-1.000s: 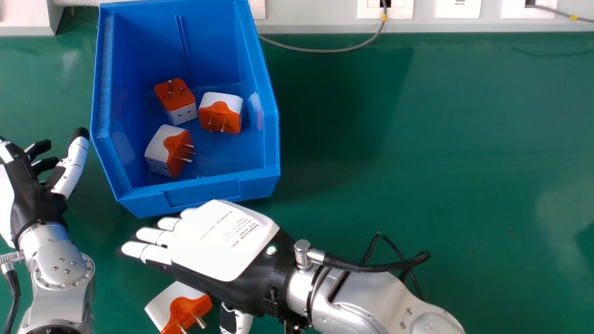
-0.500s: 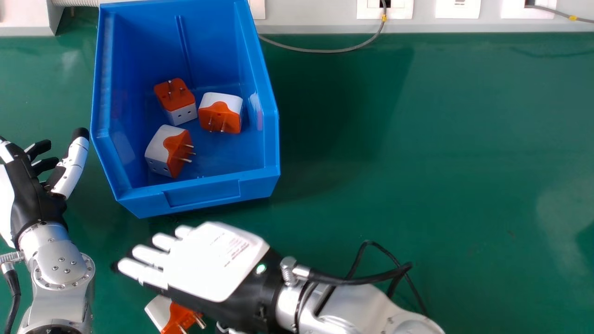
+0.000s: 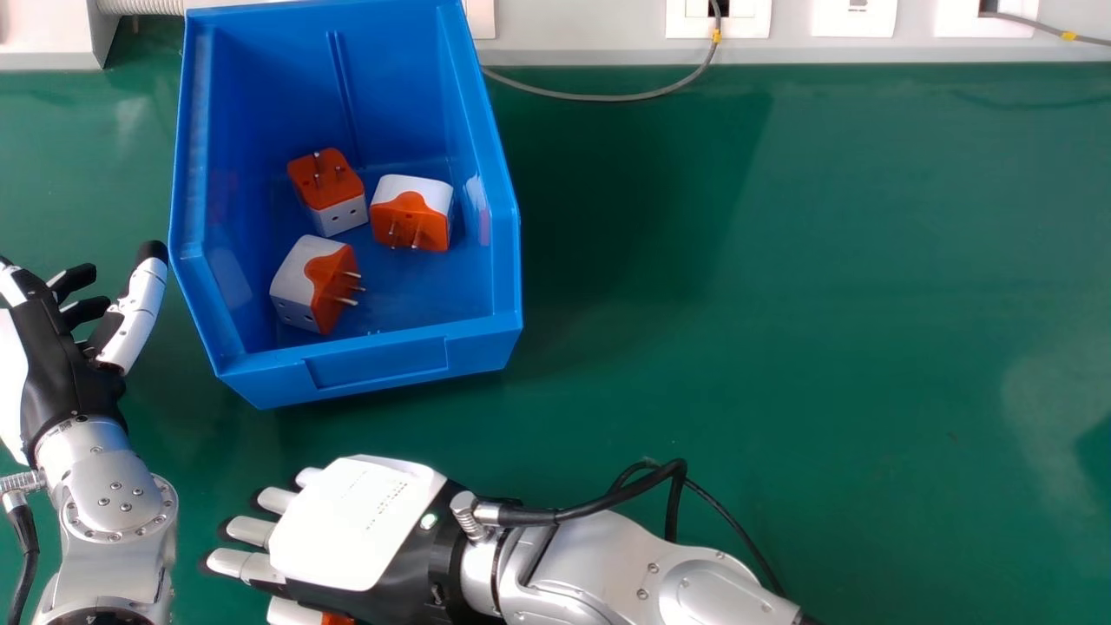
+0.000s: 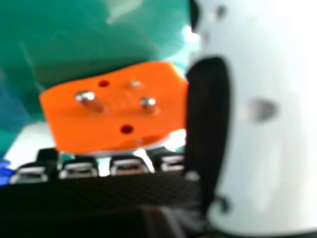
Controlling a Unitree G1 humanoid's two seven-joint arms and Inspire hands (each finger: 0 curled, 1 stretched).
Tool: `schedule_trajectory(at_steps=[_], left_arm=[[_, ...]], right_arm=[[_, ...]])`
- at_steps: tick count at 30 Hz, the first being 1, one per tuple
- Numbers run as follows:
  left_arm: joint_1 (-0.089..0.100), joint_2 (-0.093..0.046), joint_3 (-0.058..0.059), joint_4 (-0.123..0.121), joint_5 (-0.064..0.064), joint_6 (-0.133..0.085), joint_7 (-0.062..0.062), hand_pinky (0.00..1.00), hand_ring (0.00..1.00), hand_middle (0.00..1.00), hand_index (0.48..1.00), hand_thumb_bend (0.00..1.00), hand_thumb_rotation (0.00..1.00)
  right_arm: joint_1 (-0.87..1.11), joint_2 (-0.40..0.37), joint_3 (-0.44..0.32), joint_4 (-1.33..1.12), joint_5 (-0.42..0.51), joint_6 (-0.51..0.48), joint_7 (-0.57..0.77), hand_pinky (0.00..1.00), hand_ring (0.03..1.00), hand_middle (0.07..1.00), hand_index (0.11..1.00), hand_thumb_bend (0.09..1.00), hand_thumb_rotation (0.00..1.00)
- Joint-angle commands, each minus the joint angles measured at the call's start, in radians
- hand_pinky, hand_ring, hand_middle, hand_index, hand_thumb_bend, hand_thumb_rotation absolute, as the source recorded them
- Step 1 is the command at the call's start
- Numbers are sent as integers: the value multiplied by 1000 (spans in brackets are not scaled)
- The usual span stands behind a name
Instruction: Pick all objects and put in blue box
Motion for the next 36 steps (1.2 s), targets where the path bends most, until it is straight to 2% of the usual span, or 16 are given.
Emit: schedule_trajectory(at_steps=[1, 3, 4, 5, 6, 8, 9, 11, 12, 15, 16, 19, 21, 25, 32, 36], left_arm=[[0, -8, -7, 7, 5, 6, -9, 601, 749, 817, 870, 636, 548], [0, -9, -6, 6, 4, 6, -10, 601, 749, 817, 870, 636, 548], [0, -10, -6, 5, 3, 6, -10, 601, 749, 817, 870, 636, 548], [0, -10, -5, 4, 3, 7, -10, 601, 749, 817, 870, 636, 548], [-1, -11, -5, 3, 3, 7, -10, 600, 748, 817, 870, 636, 548], [0, -12, -4, 2, 3, 6, -9, 600, 748, 817, 870, 636, 548], [0, -13, -4, 1, 3, 6, -8, 601, 748, 817, 869, 635, 547], [1, -13, -3, 1, 3, 6, -8, 601, 748, 817, 869, 635, 547], [0, -13, -3, 0, 3, 7, -9, 601, 749, 817, 869, 635, 547], [2, -12, -4, -3, 5, 9, -8, 601, 749, 817, 869, 635, 547], [4, -13, -5, -5, 5, 9, -7, 601, 749, 817, 869, 635, 547], [4, -13, -5, -5, 6, 11, -7, 601, 749, 817, 869, 635, 547], [5, -12, -5, -7, 6, 11, -8, 601, 749, 817, 869, 634, 547], [-1, -8, -3, 10, 1, 4, -14, 602, 749, 816, 869, 634, 546], [2, -10, -3, -7, 1, 14, -13, 603, 751, 816, 869, 633, 546], [1, -9, -4, -6, 2, 19, -13, 601, 750, 816, 870, 630, 544]], right_arm=[[4, -7, 8, 36, -9, 0, -48, 972, 996, 1000, 937, 689, 102], [12, -5, 4, 56, 1, -21, -102, 932, 969, 980, 908, 680, 98], [14, -4, 3, 64, 5, -29, -119, 877, 926, 943, 871, 674, 85], [18, -3, 0, 72, 15, -37, -134, 877, 926, 943, 871, 674, 85], [23, -3, -4, 79, 26, -44, -146, 800, 857, 887, 826, 673, 68], [31, -2, -9, 85, 42, -52, -156, 800, 857, 887, 826, 673, 68], [32, -2, -10, 86, 46, -53, -156, 719, 785, 807, 760, 644, 54], [33, -3, -11, 87, 55, -56, -155, 719, 785, 807, 760, 644, 54], [32, -5, -12, 84, 60, -59, -154, 646, 724, 742, 708, 620, 43], [28, -11, -11, 78, 69, -70, -160, 646, 724, 742, 708, 620, 43], [27, -12, -10, 77, 69, -72, -161, 590, 676, 690, 666, 602, 34], [27, -14, -13, 73, 72, -79, -167, 590, 676, 690, 666, 602, 34], [27, -14, -13, 73, 74, -80, -172, 559, 651, 652, 631, 587, 27], [32, -15, -12, 75, 74, -89, -202, 535, 633, 622, 602, 575, 22], [41, -16, -20, 73, 89, -106, -225, 492, 597, 569, 569, 557, 14], [44, -18, -24, 66, 94, -117, -233, 437, 499, 533, 558, 535, 7]])
